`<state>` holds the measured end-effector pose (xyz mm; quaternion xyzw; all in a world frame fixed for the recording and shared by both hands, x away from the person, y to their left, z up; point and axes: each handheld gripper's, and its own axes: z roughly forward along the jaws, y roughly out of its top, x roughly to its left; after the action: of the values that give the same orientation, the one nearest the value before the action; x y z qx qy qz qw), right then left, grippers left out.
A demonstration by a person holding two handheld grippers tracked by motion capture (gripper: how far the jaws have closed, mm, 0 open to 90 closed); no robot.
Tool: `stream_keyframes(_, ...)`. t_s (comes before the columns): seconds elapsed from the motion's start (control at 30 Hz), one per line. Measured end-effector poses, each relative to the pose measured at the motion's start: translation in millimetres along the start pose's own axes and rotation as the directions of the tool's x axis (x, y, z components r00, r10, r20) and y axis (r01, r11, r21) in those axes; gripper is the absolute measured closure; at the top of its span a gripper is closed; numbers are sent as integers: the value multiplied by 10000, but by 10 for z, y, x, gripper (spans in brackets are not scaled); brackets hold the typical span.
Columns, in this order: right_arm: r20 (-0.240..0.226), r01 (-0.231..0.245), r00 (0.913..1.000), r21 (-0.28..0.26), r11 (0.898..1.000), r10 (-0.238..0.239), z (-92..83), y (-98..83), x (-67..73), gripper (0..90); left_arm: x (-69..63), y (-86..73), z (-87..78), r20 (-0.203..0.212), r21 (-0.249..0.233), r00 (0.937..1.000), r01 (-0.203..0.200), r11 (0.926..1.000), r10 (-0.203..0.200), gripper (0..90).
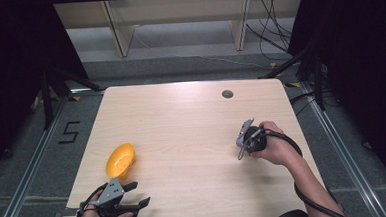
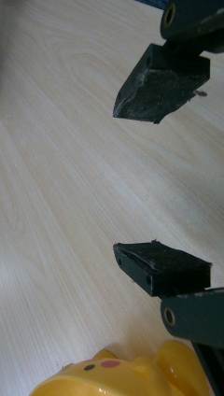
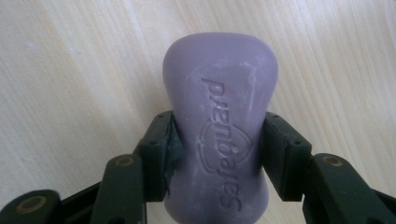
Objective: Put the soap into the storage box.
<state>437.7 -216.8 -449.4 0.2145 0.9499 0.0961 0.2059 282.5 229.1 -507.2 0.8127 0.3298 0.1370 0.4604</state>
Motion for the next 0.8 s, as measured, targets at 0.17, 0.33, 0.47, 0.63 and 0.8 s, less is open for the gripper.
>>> stream_keyframes(0.17,88,247,9997,-78,9997,-246,-52,1,40,500,-16,-2,12,8,-167,9999,133,9998,-133,280)
stream_keyframes(0.33,259,323,9992,-154,9994,-319,-70,-11,53,500,-12,-2,7,51,-128,9999,137,9998,-136,280)
stream_keyframes(0.47,327,284,9991,-184,9994,-277,-89,-14,68,501,-8,-2,6,-4,-86,10000,43,10000,-43,279)
stream_keyframes(0.63,487,391,9981,-266,9989,-378,-135,-10,107,500,6,0,-2,-31,74,10000,-89,9999,90,280)
stream_keyframes(0.8,570,649,9964,-327,9974,-630,-193,-2,154,500,-5,-2,5,-29,-42,10000,10,10000,-10,280)
